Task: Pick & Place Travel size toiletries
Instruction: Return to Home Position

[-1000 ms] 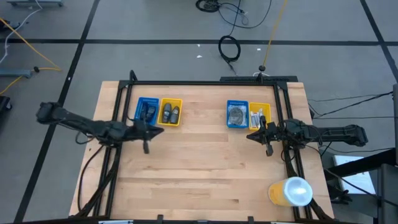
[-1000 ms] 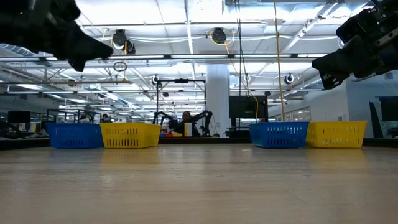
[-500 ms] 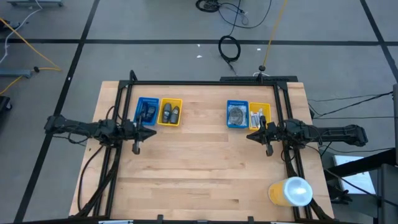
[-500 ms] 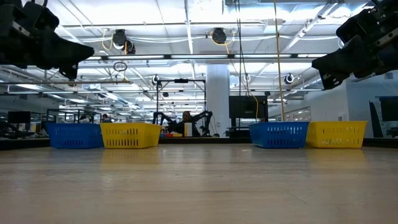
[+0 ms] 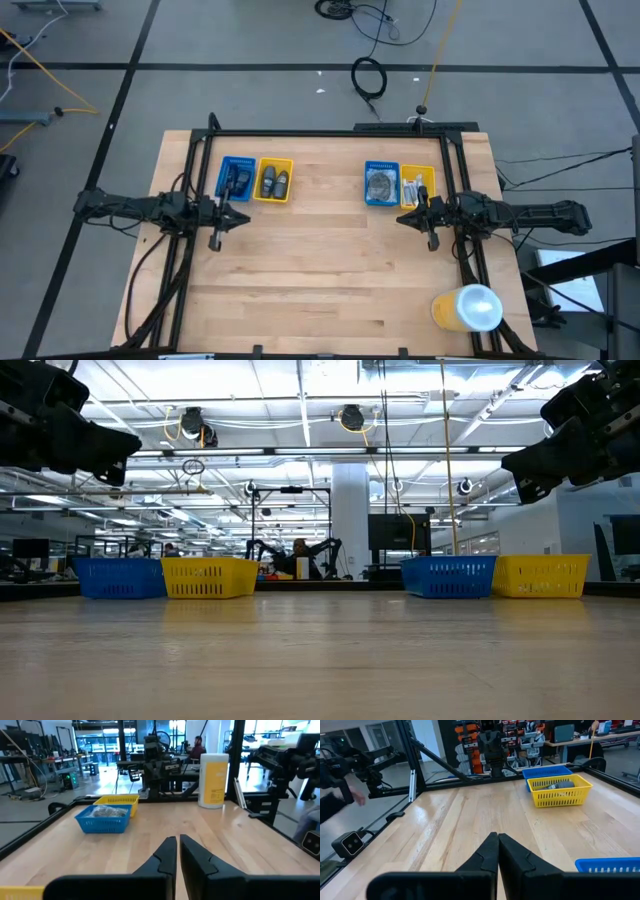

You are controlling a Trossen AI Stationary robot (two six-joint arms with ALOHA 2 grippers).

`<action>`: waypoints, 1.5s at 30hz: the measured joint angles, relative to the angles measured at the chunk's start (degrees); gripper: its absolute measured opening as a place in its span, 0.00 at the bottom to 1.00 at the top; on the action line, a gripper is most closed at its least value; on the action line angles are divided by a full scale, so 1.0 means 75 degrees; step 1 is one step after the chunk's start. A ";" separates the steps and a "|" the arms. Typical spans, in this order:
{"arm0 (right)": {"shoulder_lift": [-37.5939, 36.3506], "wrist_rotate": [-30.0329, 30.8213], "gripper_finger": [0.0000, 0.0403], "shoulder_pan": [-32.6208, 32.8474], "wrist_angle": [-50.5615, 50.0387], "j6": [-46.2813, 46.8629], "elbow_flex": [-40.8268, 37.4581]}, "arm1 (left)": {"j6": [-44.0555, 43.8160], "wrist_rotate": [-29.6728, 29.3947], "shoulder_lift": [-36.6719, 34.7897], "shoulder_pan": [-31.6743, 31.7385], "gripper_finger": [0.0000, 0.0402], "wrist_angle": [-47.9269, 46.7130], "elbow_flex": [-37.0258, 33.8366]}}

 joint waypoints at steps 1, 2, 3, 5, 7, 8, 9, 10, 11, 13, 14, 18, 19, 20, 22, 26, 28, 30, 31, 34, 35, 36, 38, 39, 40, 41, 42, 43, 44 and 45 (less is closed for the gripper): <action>0.0000 -0.0002 0.00 0.0000 0.0000 0.0003 0.0000 | -0.0012 0.0000 -0.0003 0.0000 0.06 0.0007 0.0000; 0.0000 0.0000 0.00 0.0000 0.0000 0.0001 0.0000 | -0.0033 0.0000 -0.0003 0.0000 0.06 0.0017 0.0000; 0.0000 0.0000 0.00 0.0000 0.0000 0.0003 0.0000 | -0.0029 0.0000 -0.0003 0.0000 0.06 0.0013 0.0000; 0.0000 0.0000 0.00 0.0000 0.0000 0.0000 0.0000 | -0.0025 0.0000 -0.0003 0.0000 0.06 0.0009 0.0000; 0.0000 0.0000 0.00 0.0000 0.0000 0.0002 0.0000 | -0.0026 0.0000 -0.0003 0.0000 0.06 0.0009 0.0000; 0.0000 -0.0002 0.00 0.0000 0.0000 0.0000 0.0000 | -0.0025 0.0000 -0.0003 0.0000 0.06 0.0009 0.0000; 0.0000 -0.0003 0.00 0.0000 0.0000 0.0001 0.0000 | -0.0025 0.0000 -0.0003 0.0000 0.06 0.0012 0.0000; 0.0000 -0.0001 0.00 0.0000 0.0000 0.0001 0.0000 | -0.0025 0.0000 -0.0003 0.0000 0.06 0.0012 0.0000; 0.0000 0.0000 0.00 -0.0002 0.0000 0.0000 0.0000 | -0.0025 0.0000 -0.0003 0.0000 0.06 0.0012 0.0000; 0.0000 -0.0003 0.00 0.0000 0.0000 0.0002 0.0000 | -0.0025 0.0000 -0.0003 0.0000 0.06 0.0012 0.0000; 0.0001 -0.0001 0.00 0.0000 0.0000 0.0002 0.0000 | -0.0035 0.0000 -0.0004 -0.0001 0.06 0.0008 0.0000; 0.0000 0.0000 0.00 0.0000 0.0000 0.0003 0.0000 | 0.0247 0.0416 -0.0515 0.0102 0.06 -0.0114 0.0000; 0.0000 -0.0003 0.00 0.0000 0.0000 0.0002 0.0000 | 0.0585 0.0665 -0.0643 0.0174 0.06 -0.0210 0.0000; 0.0001 -0.0003 0.00 0.0000 -0.0002 0.0003 0.0000 | 0.0862 0.0942 -0.0619 0.0263 0.06 -0.0245 0.0032; 0.0009 -0.0002 0.00 -0.0002 -0.0003 0.0003 0.0000 | 0.0940 0.1320 -0.0610 0.0421 0.06 -0.0341 0.0009; 0.0015 -0.0003 0.00 0.0000 -0.0030 0.0003 0.0000 | 0.0291 0.0909 -0.0609 0.0650 0.06 -0.0448 0.0015; 0.0015 -0.0003 0.00 0.0000 -0.0029 0.0003 0.0000 | 0.0035 0.0619 -0.0612 0.0730 0.06 -0.0475 0.0015; 0.0015 -0.0003 0.00 0.0000 -0.0028 0.0003 -0.0002 | -0.0062 0.0525 -0.0612 0.0773 0.06 -0.0477 0.0015; 0.0015 -0.0003 0.00 0.0000 -0.0026 0.0003 0.0000 | -0.0024 0.0494 -0.0612 0.0773 0.06 -0.0478 0.0015; 0.0015 -0.0003 0.00 0.0000 -0.0026 0.0003 0.0000 | 0.0166 0.0428 -0.0612 0.0764 0.06 -0.0463 0.0015; 0.0015 -0.0003 0.00 0.0000 -0.0026 0.0003 0.0000 | 0.0194 0.0426 -0.0612 0.0764 0.06 -0.0420 0.0015; 0.0015 -0.0003 0.00 0.0000 -0.0026 0.0003 0.0000 | 0.0191 0.0398 -0.0609 0.0764 0.06 -0.0362 0.0012; 0.0015 -0.0003 0.00 0.0000 -0.0026 0.0003 0.0000 | 0.0159 0.0387 -0.0559 0.0764 0.06 -0.0232 0.0006; 0.0015 -0.0003 0.00 0.0000 -0.0026 0.0003 0.0000 | 0.0165 0.0386 -0.0520 0.0764 0.06 -0.0223 0.0006; 0.0015 -0.0003 0.00 0.0000 -0.0026 0.0003 0.0000 | 0.0169 0.0385 -0.0509 0.0764 0.06 -0.0240 0.0002; 0.0015 -0.0003 0.00 0.0000 -0.0026 0.0003 0.0000 | 0.0167 0.0385 -0.0509 0.0764 0.06 -0.0234 0.0000; 0.0015 -0.0003 0.00 0.0000 -0.0026 0.0003 0.0000 | 0.0167 0.0385 -0.0510 0.0764 0.06 -0.0183 0.0000; 0.0015 -0.0003 0.00 0.0000 -0.0026 0.0003 -0.0001 | 0.0170 0.0385 -0.0510 0.0764 0.06 -0.0164 0.0000; 0.0015 -0.0003 0.00 0.0000 -0.0026 0.0003 -0.0001 | 0.0167 0.0385 -0.0510 0.0764 0.06 -0.0175 0.0000; 0.0015 -0.0003 0.00 0.0000 -0.0026 0.0003 -0.0001 | 0.0167 0.0385 -0.0510 0.0764 0.06 -0.0183 0.0000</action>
